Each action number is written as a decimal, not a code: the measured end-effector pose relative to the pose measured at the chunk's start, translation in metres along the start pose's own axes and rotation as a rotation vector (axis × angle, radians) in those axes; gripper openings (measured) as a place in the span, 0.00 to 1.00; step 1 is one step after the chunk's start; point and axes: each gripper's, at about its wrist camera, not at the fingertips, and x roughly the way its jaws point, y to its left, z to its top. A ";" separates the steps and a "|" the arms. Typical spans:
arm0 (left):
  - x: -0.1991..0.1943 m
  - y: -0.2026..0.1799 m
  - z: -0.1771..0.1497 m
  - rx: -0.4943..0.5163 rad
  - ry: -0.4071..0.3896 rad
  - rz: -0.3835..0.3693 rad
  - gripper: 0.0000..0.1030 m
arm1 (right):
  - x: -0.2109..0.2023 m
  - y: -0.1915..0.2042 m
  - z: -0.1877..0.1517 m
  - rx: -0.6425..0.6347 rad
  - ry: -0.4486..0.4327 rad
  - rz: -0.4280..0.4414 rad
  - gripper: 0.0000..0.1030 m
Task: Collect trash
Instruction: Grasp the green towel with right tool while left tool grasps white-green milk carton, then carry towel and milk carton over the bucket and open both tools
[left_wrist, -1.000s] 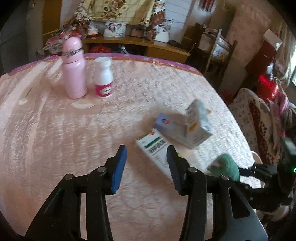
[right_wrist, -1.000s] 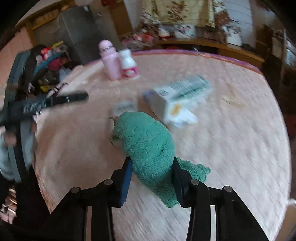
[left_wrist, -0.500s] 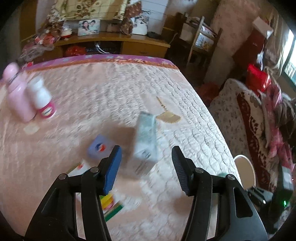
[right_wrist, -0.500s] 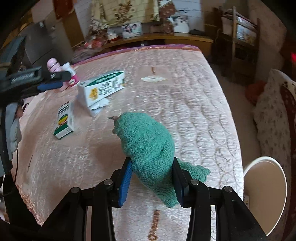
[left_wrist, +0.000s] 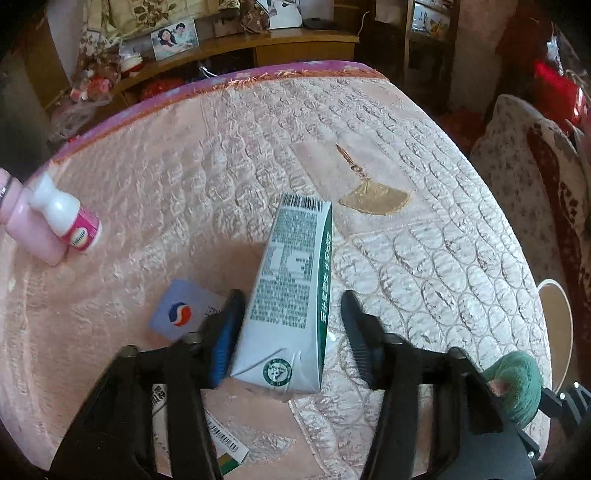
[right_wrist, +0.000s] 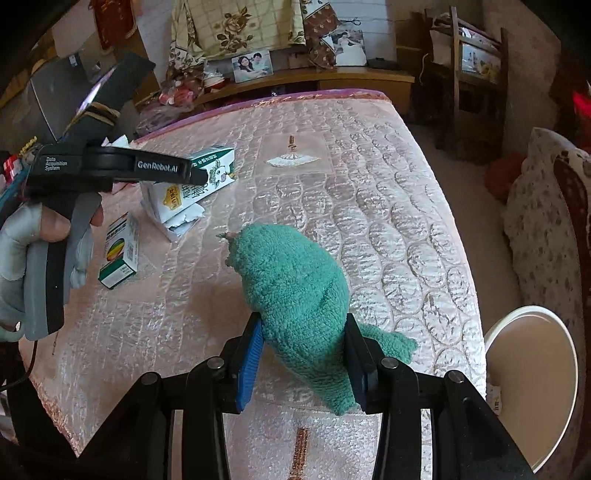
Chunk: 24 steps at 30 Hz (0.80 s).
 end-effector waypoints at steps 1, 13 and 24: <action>-0.001 0.001 -0.002 -0.002 -0.005 -0.006 0.38 | 0.000 0.000 0.000 0.000 0.000 -0.002 0.39; -0.056 -0.001 -0.038 -0.047 -0.122 -0.204 0.37 | -0.013 -0.005 -0.010 0.004 -0.026 -0.074 0.39; -0.085 -0.053 -0.067 -0.009 -0.133 -0.354 0.37 | -0.043 -0.036 -0.026 0.063 -0.053 -0.142 0.39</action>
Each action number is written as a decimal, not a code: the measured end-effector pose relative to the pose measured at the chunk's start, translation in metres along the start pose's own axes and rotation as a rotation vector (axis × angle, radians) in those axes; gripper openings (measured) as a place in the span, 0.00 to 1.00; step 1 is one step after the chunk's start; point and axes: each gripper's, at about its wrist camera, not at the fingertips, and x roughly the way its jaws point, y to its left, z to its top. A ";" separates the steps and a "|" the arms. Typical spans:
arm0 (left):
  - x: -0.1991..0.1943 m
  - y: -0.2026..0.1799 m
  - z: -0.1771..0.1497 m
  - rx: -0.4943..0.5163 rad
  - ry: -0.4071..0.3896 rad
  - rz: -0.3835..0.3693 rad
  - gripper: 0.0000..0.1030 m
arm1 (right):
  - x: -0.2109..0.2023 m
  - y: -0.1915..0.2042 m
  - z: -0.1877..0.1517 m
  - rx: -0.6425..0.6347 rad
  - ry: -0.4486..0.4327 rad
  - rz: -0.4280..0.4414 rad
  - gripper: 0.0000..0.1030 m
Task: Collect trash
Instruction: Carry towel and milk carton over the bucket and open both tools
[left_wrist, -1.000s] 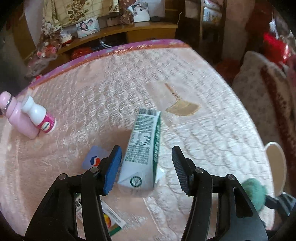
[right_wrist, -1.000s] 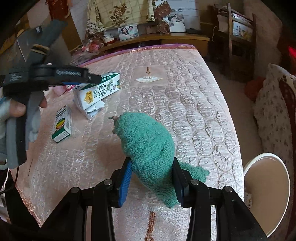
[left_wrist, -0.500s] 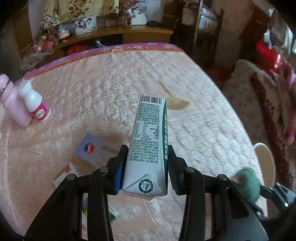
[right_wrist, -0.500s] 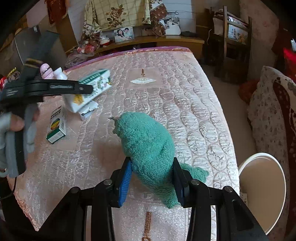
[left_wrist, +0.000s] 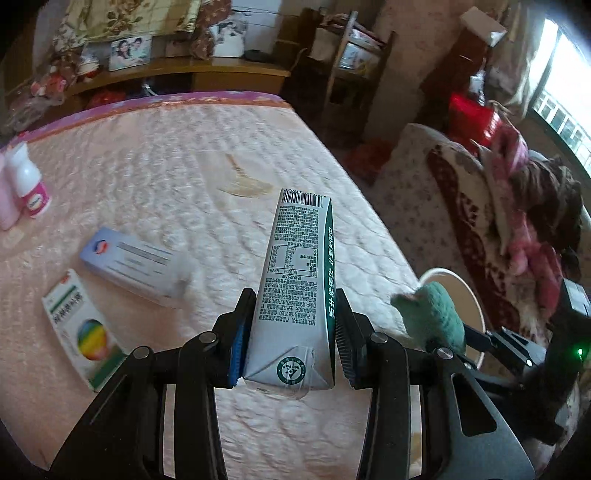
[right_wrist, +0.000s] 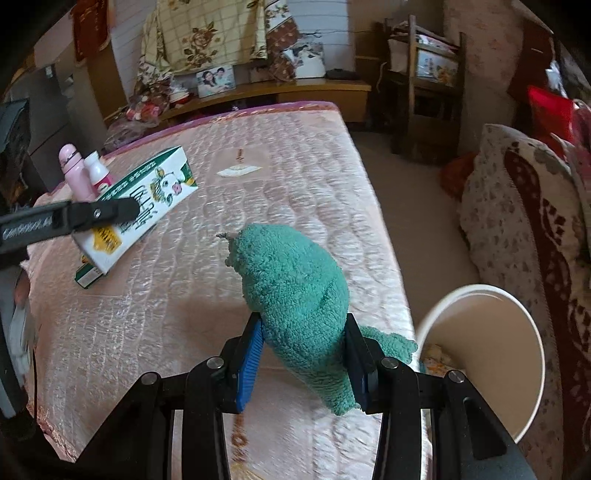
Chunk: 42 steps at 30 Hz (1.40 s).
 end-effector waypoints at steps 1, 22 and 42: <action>0.001 -0.007 -0.002 0.008 0.001 -0.012 0.37 | -0.003 -0.005 -0.001 0.007 -0.002 -0.009 0.39; 0.042 -0.135 -0.021 0.176 0.069 -0.177 0.37 | -0.046 -0.111 -0.042 0.192 -0.015 -0.176 0.39; 0.089 -0.209 -0.034 0.250 0.149 -0.248 0.37 | -0.049 -0.183 -0.073 0.323 0.007 -0.259 0.39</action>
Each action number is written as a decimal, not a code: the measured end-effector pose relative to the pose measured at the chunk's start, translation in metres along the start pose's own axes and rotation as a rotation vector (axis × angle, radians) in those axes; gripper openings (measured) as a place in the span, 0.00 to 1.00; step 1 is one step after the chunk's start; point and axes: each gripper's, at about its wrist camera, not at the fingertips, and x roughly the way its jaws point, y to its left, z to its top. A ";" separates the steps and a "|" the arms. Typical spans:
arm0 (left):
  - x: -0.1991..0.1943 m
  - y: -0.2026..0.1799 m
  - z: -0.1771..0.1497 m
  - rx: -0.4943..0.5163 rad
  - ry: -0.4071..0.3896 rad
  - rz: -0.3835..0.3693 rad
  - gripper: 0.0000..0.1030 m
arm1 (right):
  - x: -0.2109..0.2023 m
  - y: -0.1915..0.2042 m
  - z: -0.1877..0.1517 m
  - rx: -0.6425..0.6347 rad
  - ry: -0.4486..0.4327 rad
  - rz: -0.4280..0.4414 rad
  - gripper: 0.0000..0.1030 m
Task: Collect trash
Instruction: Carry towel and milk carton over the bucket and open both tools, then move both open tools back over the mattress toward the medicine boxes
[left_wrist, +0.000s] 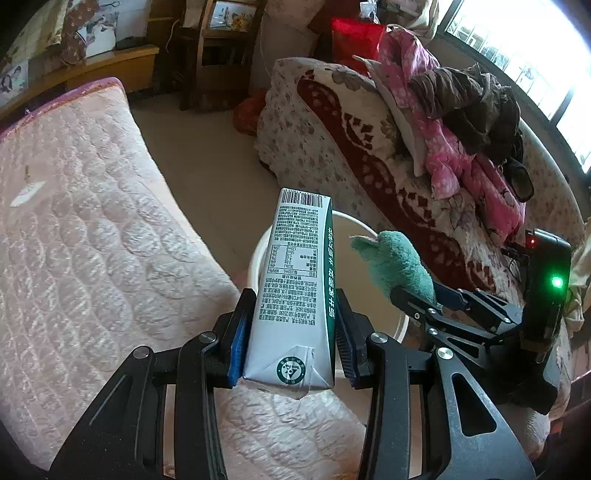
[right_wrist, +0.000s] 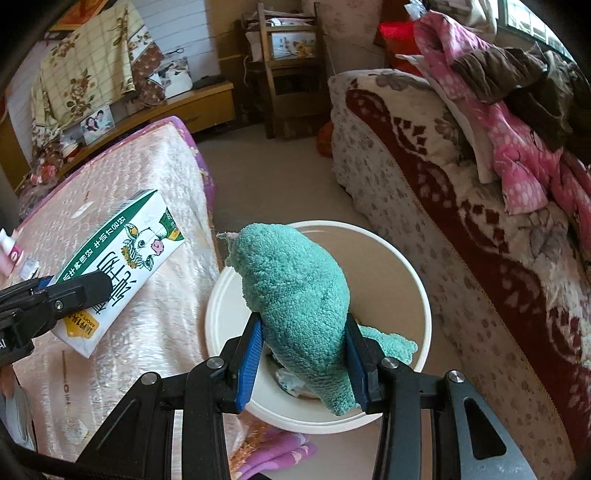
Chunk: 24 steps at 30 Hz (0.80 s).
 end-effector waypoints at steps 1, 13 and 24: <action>0.002 -0.001 0.000 0.001 0.003 -0.003 0.38 | 0.002 -0.002 -0.001 0.005 0.003 -0.003 0.39; 0.023 -0.011 0.005 -0.023 0.023 -0.058 0.40 | 0.013 -0.024 0.001 0.062 0.006 -0.036 0.48; 0.009 -0.003 -0.003 0.007 -0.004 -0.003 0.55 | 0.016 -0.030 -0.003 0.106 0.016 -0.021 0.55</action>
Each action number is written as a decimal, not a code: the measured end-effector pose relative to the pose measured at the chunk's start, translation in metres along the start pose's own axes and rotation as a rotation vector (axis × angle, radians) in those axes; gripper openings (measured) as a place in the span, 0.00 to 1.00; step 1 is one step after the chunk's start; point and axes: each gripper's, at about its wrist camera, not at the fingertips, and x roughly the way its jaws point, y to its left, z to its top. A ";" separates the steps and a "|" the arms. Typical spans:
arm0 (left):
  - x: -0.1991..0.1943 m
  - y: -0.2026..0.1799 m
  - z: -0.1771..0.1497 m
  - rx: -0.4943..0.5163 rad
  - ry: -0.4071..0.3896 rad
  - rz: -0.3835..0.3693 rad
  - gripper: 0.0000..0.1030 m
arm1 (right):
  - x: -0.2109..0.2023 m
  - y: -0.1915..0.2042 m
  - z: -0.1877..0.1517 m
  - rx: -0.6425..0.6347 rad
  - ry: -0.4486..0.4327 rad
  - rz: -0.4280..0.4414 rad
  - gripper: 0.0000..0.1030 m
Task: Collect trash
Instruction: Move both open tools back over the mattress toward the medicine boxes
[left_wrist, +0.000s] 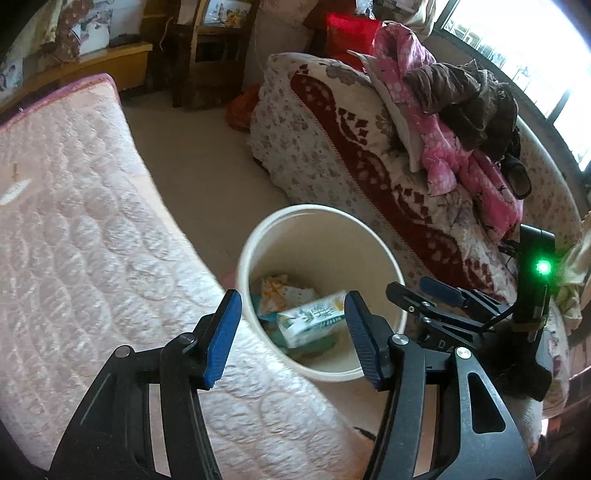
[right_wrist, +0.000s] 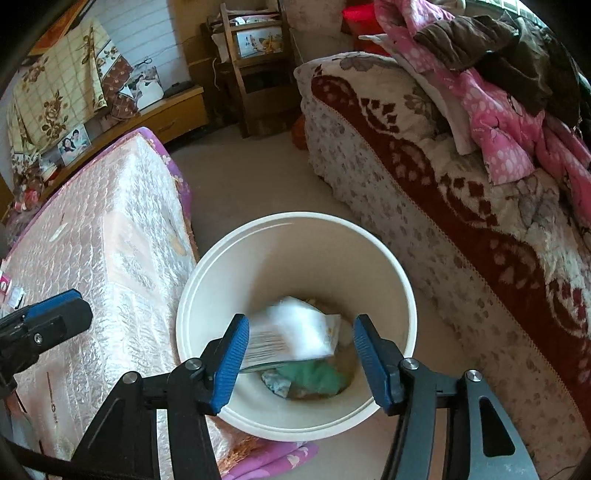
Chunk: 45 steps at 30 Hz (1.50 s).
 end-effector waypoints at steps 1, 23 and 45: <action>-0.002 0.002 -0.001 0.001 -0.005 0.010 0.55 | 0.000 0.002 -0.001 -0.002 0.001 0.003 0.55; -0.098 0.100 -0.038 -0.078 -0.142 0.323 0.55 | -0.018 0.120 -0.004 -0.161 -0.030 0.133 0.56; -0.172 0.228 -0.081 -0.330 -0.188 0.485 0.55 | -0.024 0.278 -0.014 -0.375 -0.029 0.292 0.60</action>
